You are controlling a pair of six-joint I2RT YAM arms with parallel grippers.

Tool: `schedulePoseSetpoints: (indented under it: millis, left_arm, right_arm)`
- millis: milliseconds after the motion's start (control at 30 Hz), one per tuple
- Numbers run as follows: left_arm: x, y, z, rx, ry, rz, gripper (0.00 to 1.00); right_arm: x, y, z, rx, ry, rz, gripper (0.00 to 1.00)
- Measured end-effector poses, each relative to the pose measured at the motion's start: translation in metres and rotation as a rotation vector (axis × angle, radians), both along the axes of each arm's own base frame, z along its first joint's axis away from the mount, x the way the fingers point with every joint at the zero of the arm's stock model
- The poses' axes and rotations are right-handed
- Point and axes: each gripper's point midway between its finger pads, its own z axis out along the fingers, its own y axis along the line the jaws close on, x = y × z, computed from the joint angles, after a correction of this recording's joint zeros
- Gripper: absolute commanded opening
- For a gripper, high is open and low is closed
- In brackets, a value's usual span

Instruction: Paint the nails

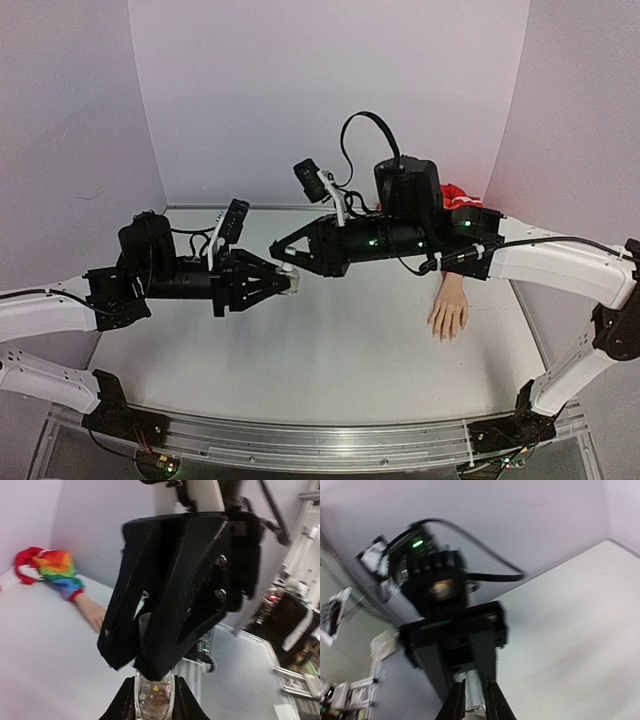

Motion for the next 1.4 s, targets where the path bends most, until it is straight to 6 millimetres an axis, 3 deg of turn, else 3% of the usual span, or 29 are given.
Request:
schedulePoseSetpoints:
  millis: [167,233,300,400,533,600,700,867,1033,1200,1400]
  left_arm:
    - [0.079,0.003,-0.028,0.188,-0.031,0.447,0.0]
    - [0.101,0.002,-0.041,0.263,-0.067,0.557,0.0]
    - [0.111,-0.001,-0.056,0.323,-0.099,0.612,0.0]
    - [0.112,-0.006,-0.069,0.364,-0.126,0.609,0.0]
    - [0.105,-0.001,-0.062,0.305,-0.151,0.578,0.0]
    - [0.096,0.005,-0.058,0.256,-0.158,0.525,0.0]
    - [0.072,0.01,-0.051,0.192,-0.158,0.413,0.0]
    - [0.017,0.0,-0.031,0.077,-0.13,0.12,0.0]
    - [-0.025,-0.006,-0.021,0.018,-0.08,-0.134,0.0]
    - [-0.046,-0.01,-0.015,0.001,-0.047,-0.285,0.0]
    - [-0.058,-0.009,-0.004,-0.027,-0.05,-0.362,0.0]
  right_arm:
    - [0.086,0.001,-0.031,-0.105,0.056,-0.582,0.0]
    - [0.111,-0.001,-0.046,-0.149,0.074,-0.778,0.0]
    - [0.122,-0.005,-0.06,-0.19,0.077,-0.891,0.0]
    - [0.122,-0.012,-0.073,-0.245,0.072,-0.953,0.18]
    - [0.103,-0.011,-0.066,-0.288,0.046,-0.867,0.56]
    - [0.084,-0.011,-0.062,-0.311,0.032,-0.761,0.64]
    - [0.053,-0.02,-0.052,-0.314,0.021,-0.585,0.67]
    - [0.017,-0.044,-0.026,-0.216,0.02,-0.317,0.62]
    - [-0.018,-0.036,-0.007,-0.116,0.013,-0.055,0.47]
    - [-0.048,-0.025,0.0,-0.061,0.024,0.135,0.29]
    - [-0.061,-0.015,-0.007,-0.054,0.056,0.24,0.25]
